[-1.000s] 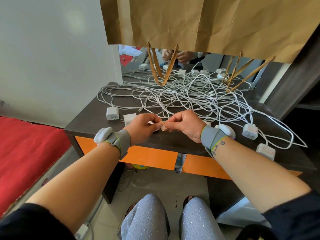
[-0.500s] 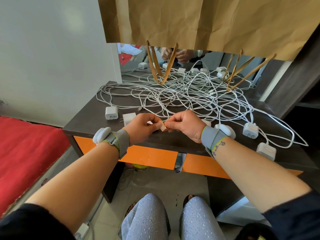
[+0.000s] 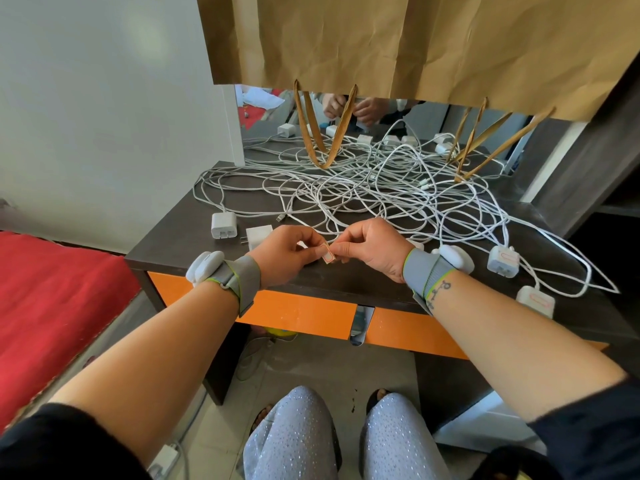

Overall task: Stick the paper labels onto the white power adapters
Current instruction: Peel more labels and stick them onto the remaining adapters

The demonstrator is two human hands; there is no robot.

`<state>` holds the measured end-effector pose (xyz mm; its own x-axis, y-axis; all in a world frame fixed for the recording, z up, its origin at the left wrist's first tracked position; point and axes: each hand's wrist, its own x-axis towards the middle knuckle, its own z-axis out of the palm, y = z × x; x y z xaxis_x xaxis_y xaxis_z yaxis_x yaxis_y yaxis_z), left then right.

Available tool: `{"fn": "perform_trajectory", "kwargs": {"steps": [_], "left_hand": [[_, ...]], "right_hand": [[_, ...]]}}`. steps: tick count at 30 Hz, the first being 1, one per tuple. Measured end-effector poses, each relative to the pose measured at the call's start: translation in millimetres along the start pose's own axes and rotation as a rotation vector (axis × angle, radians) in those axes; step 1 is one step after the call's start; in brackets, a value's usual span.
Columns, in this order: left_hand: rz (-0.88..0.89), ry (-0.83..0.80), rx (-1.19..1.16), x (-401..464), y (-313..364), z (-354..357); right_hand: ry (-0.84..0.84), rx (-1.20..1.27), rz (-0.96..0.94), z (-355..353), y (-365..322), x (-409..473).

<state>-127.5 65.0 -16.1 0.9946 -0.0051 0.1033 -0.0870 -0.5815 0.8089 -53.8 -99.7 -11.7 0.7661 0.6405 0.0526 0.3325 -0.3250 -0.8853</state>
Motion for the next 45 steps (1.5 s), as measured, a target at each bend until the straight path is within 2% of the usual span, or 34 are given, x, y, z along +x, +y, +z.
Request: {"fn": "perform_trajectory", "kwargs": {"steps": [16,45], "left_hand": [[0.029,-0.009,0.063,3.3,-0.5,-1.1],[0.021,-0.014,0.024,0.9,-0.6,-0.2]], "right_hand": [[0.017,-0.020,-0.007,-1.0,-0.1,0.0],[0.015,0.021,-0.027,-0.6,3.4,-0.3]]}}
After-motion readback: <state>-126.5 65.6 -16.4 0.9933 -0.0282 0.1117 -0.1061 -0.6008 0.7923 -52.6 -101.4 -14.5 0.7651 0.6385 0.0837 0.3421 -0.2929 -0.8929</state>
